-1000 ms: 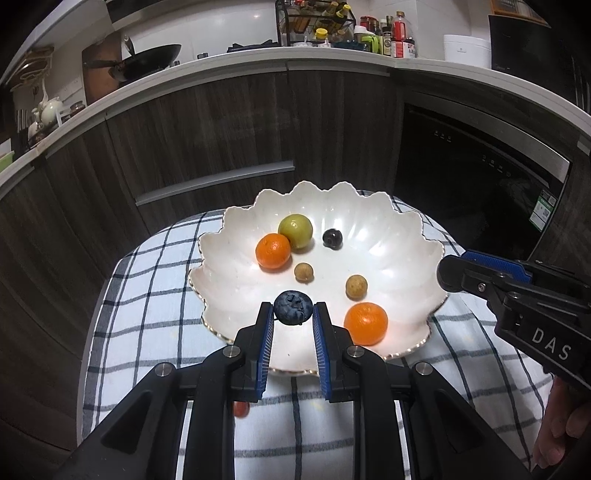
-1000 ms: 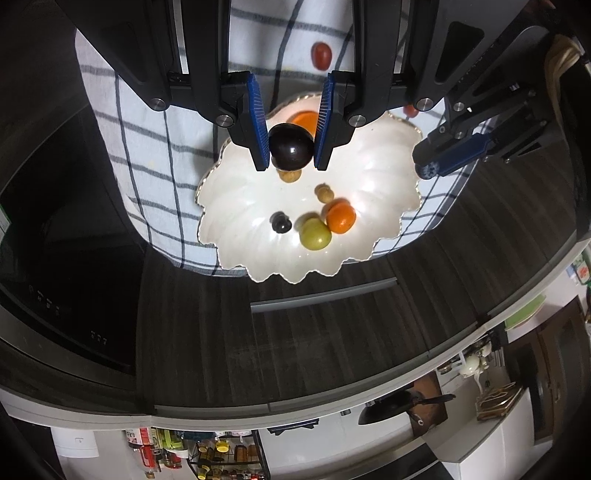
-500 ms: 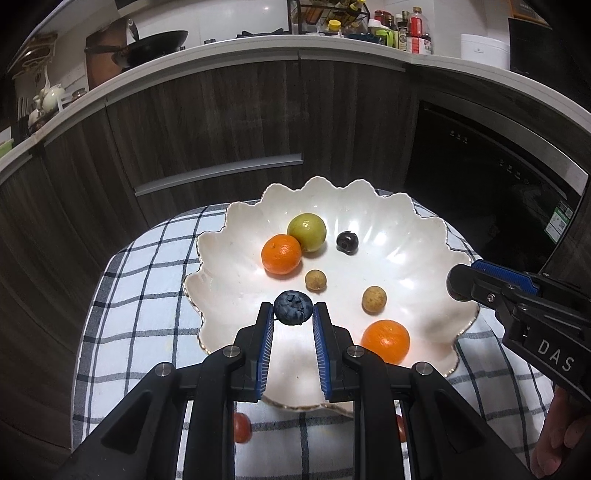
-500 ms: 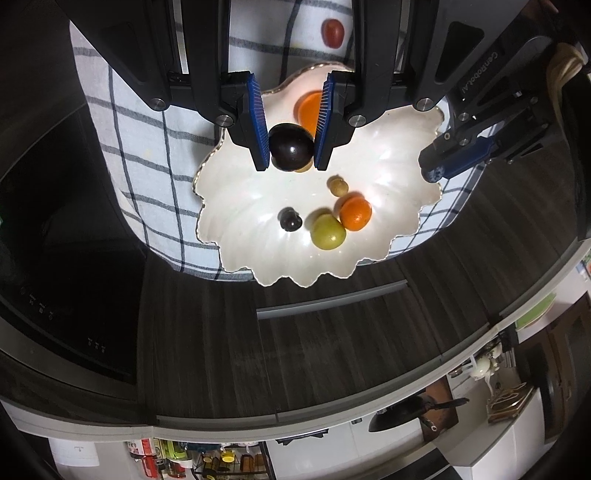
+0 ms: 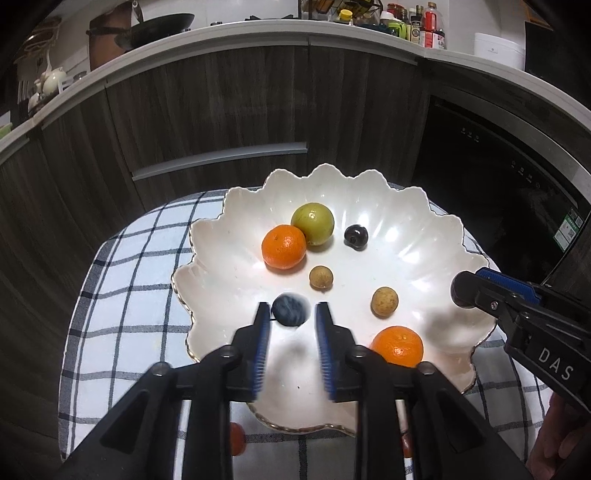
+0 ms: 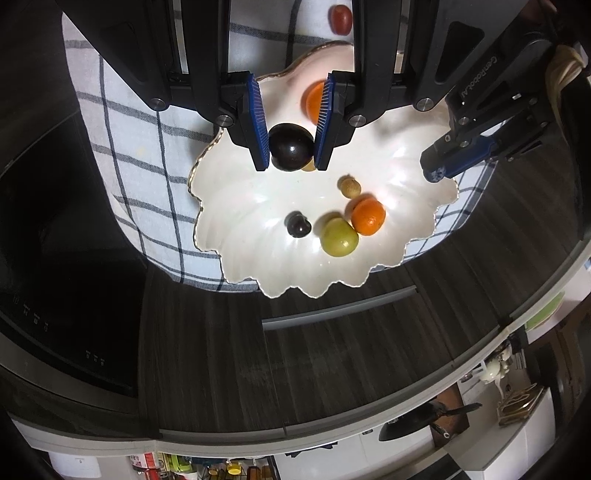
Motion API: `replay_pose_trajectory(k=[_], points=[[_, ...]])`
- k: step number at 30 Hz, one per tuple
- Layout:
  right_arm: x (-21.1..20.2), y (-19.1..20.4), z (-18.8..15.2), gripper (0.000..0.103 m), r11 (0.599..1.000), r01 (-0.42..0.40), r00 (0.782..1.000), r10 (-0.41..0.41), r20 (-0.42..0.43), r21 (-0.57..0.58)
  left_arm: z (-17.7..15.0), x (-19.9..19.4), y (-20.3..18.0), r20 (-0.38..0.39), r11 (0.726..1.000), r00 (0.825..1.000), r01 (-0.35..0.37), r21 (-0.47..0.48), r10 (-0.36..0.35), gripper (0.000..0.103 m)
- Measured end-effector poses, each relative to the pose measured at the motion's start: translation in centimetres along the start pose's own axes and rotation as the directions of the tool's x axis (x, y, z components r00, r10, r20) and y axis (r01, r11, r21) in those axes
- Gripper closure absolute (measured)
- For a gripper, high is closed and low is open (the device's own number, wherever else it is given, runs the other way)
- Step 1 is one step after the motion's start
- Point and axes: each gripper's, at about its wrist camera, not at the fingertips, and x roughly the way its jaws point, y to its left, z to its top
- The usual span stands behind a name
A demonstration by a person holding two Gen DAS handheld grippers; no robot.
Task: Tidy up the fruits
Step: 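Open both tools to drop the blueberry and dark plum into the bowl, then withdraw both open tools from the bowl toward the red dates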
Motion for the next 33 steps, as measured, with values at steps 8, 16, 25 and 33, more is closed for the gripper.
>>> replay_pose_trajectory(k=[8, 16, 25, 33], points=[[0.0, -0.6, 0.0, 0.042, 0.999, 0.026, 1.000, -0.026, 0.001, 0.031, 0.1, -0.4, 0.3, 0.021, 1.000, 1.000, -0.018, -0.010, 0.019, 0.047], [-0.9, -0.9, 0.2, 0.032, 0.998, 0.041, 0.999, -0.042, 0.019, 0.055, 0.3, -1.6, 0.4, 0.048, 0.999, 0.998, -0.039, -0.025, 0.040, 0.029], [-2.7, -0.6, 0.2, 0.032, 0.997, 0.040, 0.998, -0.042, 0.041, 0.059, 0.4, -3.7, 0.5, 0.072, 0.998, 0.996, -0.053, -0.024, 0.054, 0.027], [-4.5, -0.1, 0.1, 0.032, 0.998, 0.042, 0.997, -0.046, 0.065, 0.052, 0.2, -5.4, 0.6, 0.088, 0.998, 0.995, -0.054, -0.027, 0.057, 0.026]])
